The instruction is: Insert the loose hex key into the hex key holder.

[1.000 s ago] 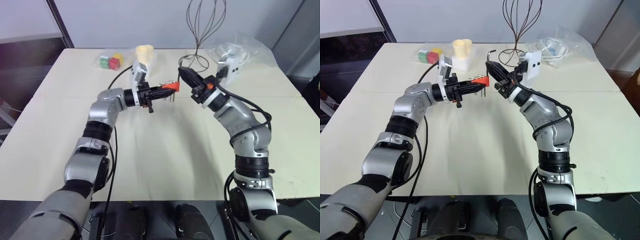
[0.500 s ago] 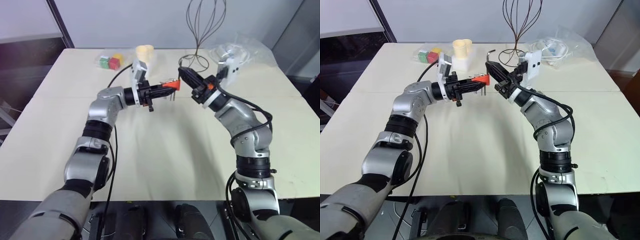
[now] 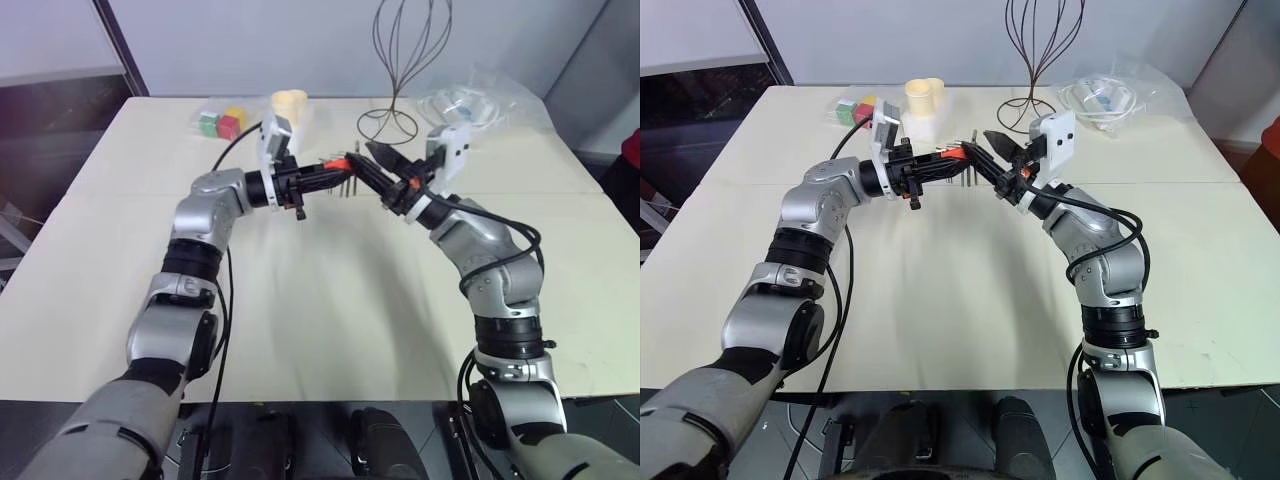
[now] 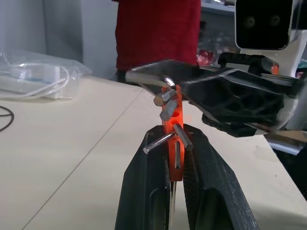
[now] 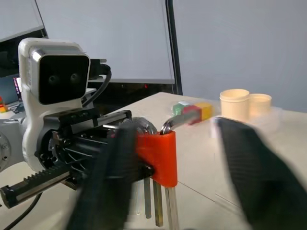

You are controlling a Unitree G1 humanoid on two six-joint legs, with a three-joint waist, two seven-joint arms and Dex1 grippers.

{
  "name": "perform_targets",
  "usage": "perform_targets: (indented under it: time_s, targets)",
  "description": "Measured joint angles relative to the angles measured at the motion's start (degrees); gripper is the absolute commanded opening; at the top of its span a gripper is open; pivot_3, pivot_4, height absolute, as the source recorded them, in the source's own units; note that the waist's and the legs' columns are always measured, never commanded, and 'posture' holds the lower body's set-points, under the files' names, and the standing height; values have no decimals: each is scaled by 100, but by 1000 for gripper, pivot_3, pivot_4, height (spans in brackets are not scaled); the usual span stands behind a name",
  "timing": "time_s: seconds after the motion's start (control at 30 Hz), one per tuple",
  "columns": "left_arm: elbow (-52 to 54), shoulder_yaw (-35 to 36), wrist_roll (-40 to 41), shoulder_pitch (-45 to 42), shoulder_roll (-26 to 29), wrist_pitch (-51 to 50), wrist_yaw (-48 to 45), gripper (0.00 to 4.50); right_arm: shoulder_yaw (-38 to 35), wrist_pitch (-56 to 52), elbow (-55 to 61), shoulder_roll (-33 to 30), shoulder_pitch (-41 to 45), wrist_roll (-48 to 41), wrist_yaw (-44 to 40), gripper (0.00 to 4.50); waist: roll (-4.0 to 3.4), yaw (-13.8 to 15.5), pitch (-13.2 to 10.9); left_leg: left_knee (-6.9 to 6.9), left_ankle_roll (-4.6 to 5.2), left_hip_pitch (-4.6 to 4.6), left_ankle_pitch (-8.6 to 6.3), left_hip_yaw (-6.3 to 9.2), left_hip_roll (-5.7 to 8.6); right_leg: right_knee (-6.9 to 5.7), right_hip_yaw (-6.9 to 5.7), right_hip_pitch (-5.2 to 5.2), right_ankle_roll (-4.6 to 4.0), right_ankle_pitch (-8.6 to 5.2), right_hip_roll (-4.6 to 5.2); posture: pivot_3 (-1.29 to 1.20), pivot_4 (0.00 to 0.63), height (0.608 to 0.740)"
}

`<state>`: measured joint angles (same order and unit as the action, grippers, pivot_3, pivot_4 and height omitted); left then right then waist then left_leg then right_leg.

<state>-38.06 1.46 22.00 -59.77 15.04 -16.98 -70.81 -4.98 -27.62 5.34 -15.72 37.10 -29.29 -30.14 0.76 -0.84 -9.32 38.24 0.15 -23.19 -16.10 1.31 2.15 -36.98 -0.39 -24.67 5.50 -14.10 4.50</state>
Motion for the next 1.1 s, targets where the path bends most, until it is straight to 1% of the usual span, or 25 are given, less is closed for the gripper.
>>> perform_targets:
  time_s: [0.03,0.17,0.23,0.3,0.37,0.5,0.53,0.67,0.8,0.97,1.03,1.07,1.1]
  targets:
    - [0,-7,-2,2,0,2,-6,0,-13,31,-2,-9,2,19,30,4471,0,1,0,0,0,0,0,0,0,0,0,0,0,0,0,0,150,740]
    - [0,-30,-22,130,34,7,-17,0,-267,47,-1,-245,86,-39,47,4471,0,8,0,0,0,0,0,0,0,0,0,0,0,0,1,0,150,740]
    - [12,-47,-22,270,97,-51,-26,0,-409,47,45,-511,102,-77,-19,4471,0,8,0,0,0,0,0,0,0,0,0,0,0,0,1,0,150,740]
    - [71,-60,-19,450,187,-228,-48,0,-426,82,158,-909,39,-3,-225,4471,0,4,0,-1,0,0,0,0,0,0,0,0,0,0,0,0,150,740]
    - [196,-64,-11,656,307,-434,-82,0,-316,199,337,-1330,-175,199,-509,4471,0,4,0,-1,1,-1,-1,1,0,1,0,0,1,-1,0,0,150,740]
    - [674,-83,1,1158,602,-1132,-46,0,368,492,756,-2172,-907,796,-1261,4471,0,-10,0,0,1,1,-1,-1,-1,0,1,0,6,-5,-1,0,150,740]
    - [724,-90,0,1275,675,-1283,-15,0,496,519,820,-2266,-1036,875,-1397,4471,1,-16,0,0,1,2,-1,-1,-2,0,2,0,6,-5,-2,0,150,740]
    - [809,-277,-48,1674,940,-1996,179,0,841,578,1159,-2507,-1279,1013,-1852,4471,2,4,-1,4,1,3,-1,0,-2,0,3,0,6,-6,-1,0,150,740]
    - [701,-244,-51,1718,1044,-2414,420,0,1036,663,1484,-2613,-1464,1058,-2157,4471,8,44,-4,11,1,2,-1,6,3,5,2,7,6,-6,3,0,150,740]
    - [362,-131,5,1708,1060,-2547,610,0,1108,657,1589,-2614,-1535,1054,-2315,4471,8,31,-5,11,0,4,-1,6,2,5,2,7,6,-6,3,0,150,740]
    - [277,-70,18,1681,1058,-2558,657,931,1108,656,1589,-2612,-1535,1054,-2319,4500,8,28,-4,11,0,5,0,6,2,5,2,7,6,-6,4,0,150,740]
    - [167,-40,3,1657,1061,-2558,752,1275,1108,653,1589,-2602,-1535,1052,-2320,4500,8,28,-5,11,0,6,0,6,2,5,3,7,5,-6,4,0,150,740]
    - [123,-30,-3,1657,1061,-2559,781,1768,1108,649,1589,-2600,-1538,1052,-2319,4500,8,29,-5,11,0,6,0,6,2,5,3,7,6,-6,4,0,150,740]
